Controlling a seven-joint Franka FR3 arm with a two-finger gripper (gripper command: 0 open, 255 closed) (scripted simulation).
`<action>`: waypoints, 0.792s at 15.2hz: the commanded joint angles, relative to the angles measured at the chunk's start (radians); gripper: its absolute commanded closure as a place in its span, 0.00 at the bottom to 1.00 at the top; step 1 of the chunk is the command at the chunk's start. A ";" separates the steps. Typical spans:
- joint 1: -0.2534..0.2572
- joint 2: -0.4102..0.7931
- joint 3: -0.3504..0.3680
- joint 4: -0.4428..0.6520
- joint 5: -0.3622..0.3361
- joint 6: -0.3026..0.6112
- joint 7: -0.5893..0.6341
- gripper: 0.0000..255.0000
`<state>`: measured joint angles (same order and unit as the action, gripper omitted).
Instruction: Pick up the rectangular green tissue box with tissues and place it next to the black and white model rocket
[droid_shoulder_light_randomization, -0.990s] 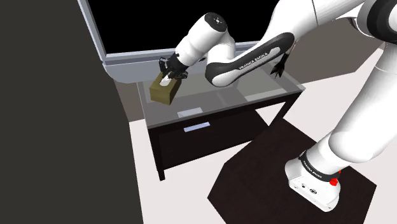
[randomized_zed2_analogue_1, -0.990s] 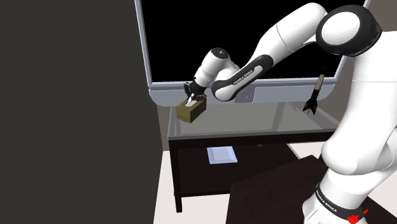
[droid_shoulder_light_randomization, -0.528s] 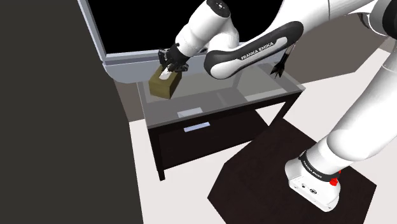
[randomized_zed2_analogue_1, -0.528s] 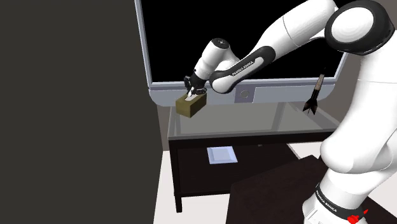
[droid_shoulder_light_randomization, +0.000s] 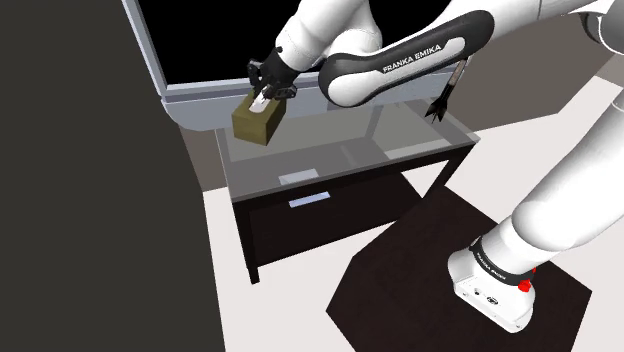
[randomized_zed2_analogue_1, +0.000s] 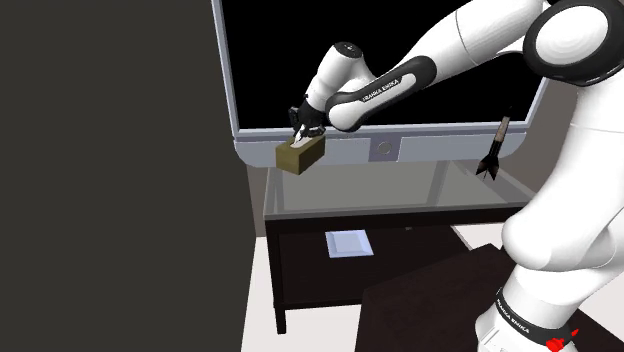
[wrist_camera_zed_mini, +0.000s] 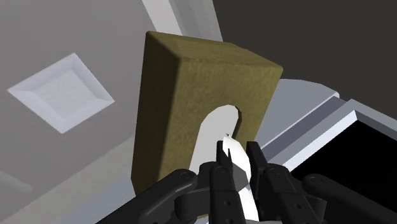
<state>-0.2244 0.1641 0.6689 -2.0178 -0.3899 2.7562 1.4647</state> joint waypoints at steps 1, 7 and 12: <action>-0.011 -0.019 0.015 0.011 0.037 -0.024 -0.028 1.00; -0.029 -0.056 0.038 0.052 0.114 -0.091 -0.088 1.00; -0.037 -0.081 0.049 0.094 0.163 -0.150 -0.127 1.00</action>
<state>-0.2601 0.0892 0.7150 -1.9336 -0.2376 2.6208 1.3456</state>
